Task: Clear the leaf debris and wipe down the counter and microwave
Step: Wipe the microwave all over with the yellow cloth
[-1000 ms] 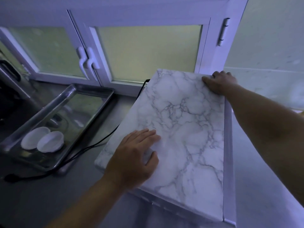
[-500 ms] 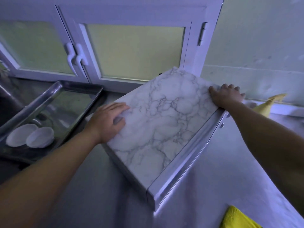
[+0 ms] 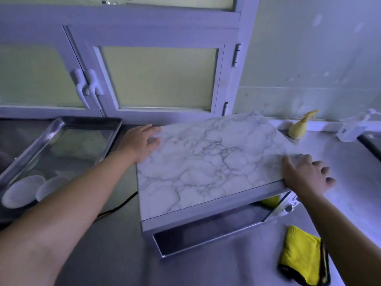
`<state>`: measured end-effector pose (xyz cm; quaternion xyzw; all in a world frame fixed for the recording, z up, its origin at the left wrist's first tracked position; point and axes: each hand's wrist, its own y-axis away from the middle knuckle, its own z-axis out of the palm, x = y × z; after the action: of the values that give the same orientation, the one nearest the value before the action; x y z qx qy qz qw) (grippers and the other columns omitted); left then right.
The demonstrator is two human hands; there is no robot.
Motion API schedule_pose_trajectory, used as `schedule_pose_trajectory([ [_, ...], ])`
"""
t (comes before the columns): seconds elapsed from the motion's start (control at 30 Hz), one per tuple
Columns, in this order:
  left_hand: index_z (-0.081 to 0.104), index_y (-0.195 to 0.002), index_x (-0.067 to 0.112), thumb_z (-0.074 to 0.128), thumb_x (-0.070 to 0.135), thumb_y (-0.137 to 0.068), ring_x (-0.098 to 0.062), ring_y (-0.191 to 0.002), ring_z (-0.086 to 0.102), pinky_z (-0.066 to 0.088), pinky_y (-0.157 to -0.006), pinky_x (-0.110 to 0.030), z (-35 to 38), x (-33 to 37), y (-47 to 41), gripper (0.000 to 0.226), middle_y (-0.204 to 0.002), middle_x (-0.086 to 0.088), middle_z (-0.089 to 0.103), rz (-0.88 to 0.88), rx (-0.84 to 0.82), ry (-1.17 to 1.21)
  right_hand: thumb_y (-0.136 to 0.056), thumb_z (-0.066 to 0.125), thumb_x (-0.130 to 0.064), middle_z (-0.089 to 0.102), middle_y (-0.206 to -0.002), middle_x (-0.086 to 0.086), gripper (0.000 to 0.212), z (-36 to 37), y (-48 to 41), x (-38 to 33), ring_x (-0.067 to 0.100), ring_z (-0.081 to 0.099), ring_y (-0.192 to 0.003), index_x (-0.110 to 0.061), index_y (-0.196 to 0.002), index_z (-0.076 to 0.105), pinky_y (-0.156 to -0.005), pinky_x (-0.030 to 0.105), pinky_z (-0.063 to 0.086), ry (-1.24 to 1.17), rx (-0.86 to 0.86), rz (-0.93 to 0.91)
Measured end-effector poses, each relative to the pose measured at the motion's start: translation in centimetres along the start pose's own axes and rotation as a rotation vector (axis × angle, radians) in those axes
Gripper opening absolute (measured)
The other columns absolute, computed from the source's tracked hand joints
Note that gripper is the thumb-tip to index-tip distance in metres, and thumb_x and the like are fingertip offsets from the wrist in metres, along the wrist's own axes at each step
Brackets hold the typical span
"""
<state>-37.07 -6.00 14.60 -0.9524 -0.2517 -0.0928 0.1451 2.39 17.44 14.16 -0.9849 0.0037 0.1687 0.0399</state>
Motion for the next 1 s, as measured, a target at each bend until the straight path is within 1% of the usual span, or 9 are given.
schedule_pose_trajectory([
  [0.1,0.054,-0.139,0.013,0.054,0.030,-0.095,-0.030,-0.129,0.050,0.037,-0.107,-0.035,0.5,-0.2,1.6,0.047,-0.139,-0.015,0.055,-0.259,0.163,0.398,-0.084,0.038,-0.059,0.030,-0.156,0.014,0.063,-0.4,5.6,0.0,0.030,0.017,-0.146,-0.035,-0.141,0.042,-0.115,0.054,0.009,-0.060,0.021,-0.189],
  [0.2,0.057,-0.132,0.012,0.046,0.022,-0.092,-0.027,-0.123,0.054,0.038,-0.096,-0.027,2.2,-1.7,6.6,0.042,-0.134,-0.011,0.059,-0.476,0.295,0.678,-0.088,0.044,-0.062,0.021,-0.164,0.005,0.062,0.4,12.3,-1.2,0.025,0.009,-0.152,-0.041,-0.146,0.041,-0.119,0.053,0.004,-0.123,0.047,-0.581],
  [0.3,0.056,-0.136,0.006,0.052,0.008,-0.092,-0.030,-0.129,0.050,0.037,-0.104,-0.030,6.2,-5.8,13.1,0.043,-0.139,-0.015,0.055,-0.505,0.009,0.508,-0.090,0.035,-0.073,0.018,-0.166,-0.002,0.066,1.6,17.5,-2.4,0.021,0.008,-0.154,-0.045,-0.149,0.038,-0.121,0.055,0.007,-0.159,-0.065,-0.872],
  [0.4,0.041,-0.147,0.004,0.063,0.017,-0.090,-0.034,-0.137,0.041,0.033,-0.112,-0.036,9.1,-10.7,18.1,0.063,-0.147,-0.019,0.044,-0.460,-0.360,0.122,-0.091,0.033,-0.073,0.022,-0.165,-0.004,0.066,2.1,19.4,-3.2,0.021,0.011,-0.154,-0.042,-0.148,0.042,-0.118,0.059,0.011,-0.173,-0.044,-0.902],
  [0.57,0.046,-0.132,0.020,0.044,0.031,-0.095,-0.029,-0.127,0.051,0.042,-0.101,-0.037,10.2,-14.9,22.0,0.039,-0.137,-0.008,0.053,-0.517,-0.530,-0.277,-0.088,0.037,-0.075,0.021,-0.165,-0.006,0.072,2.1,19.5,-3.1,0.019,0.011,-0.154,-0.039,-0.150,0.040,-0.119,0.055,0.011,-0.188,-0.017,-0.910],
  [0.7,0.052,-0.117,0.022,0.041,0.020,-0.095,-0.028,-0.120,0.057,0.046,-0.090,-0.036,10.5,-15.3,23.0,0.025,-0.128,-0.006,0.059,-0.538,-0.508,-0.293,-0.084,0.037,-0.082,0.020,-0.166,-0.005,0.081,1.8,19.9,-2.8,0.019,0.010,-0.154,-0.035,-0.150,0.041,-0.119,0.057,0.012,-0.225,-0.025,-0.910],
  [0.8,0.062,-0.104,0.022,0.047,0.021,-0.095,-0.028,-0.109,0.064,0.047,-0.081,-0.032,10.1,-13.9,22.9,0.018,-0.116,-0.009,0.067,-0.561,-0.518,-0.062,-0.081,0.047,-0.079,0.021,-0.166,-0.002,0.083,1.8,20.4,-2.6,0.019,0.009,-0.155,-0.033,-0.149,0.043,-0.120,0.058,0.010,-0.288,-0.003,-0.861],
  [0.93,0.061,-0.116,0.025,0.055,0.000,-0.092,-0.026,-0.058,0.062,0.046,-0.051,-0.029,8.4,-9.1,22.5,0.035,-0.084,-0.019,0.067,-0.651,-0.239,0.747,-0.079,0.058,-0.070,0.018,-0.166,-0.002,0.082,2.6,20.6,-1.0,0.020,0.006,-0.155,-0.031,-0.150,0.042,-0.120,0.059,0.009,-0.347,0.108,-0.777],
  [1.0,0.066,-0.106,0.027,0.046,-0.005,-0.094,-0.018,-0.049,0.054,0.035,-0.045,-0.022,6.8,-6.6,22.3,0.039,-0.084,-0.014,0.066,-0.737,-0.114,1.038,-0.078,0.059,-0.068,0.015,-0.167,-0.001,0.084,2.8,20.0,0.3,0.021,0.006,-0.155,-0.031,-0.151,0.039,-0.120,0.058,0.009,-0.382,0.124,-0.689],
])
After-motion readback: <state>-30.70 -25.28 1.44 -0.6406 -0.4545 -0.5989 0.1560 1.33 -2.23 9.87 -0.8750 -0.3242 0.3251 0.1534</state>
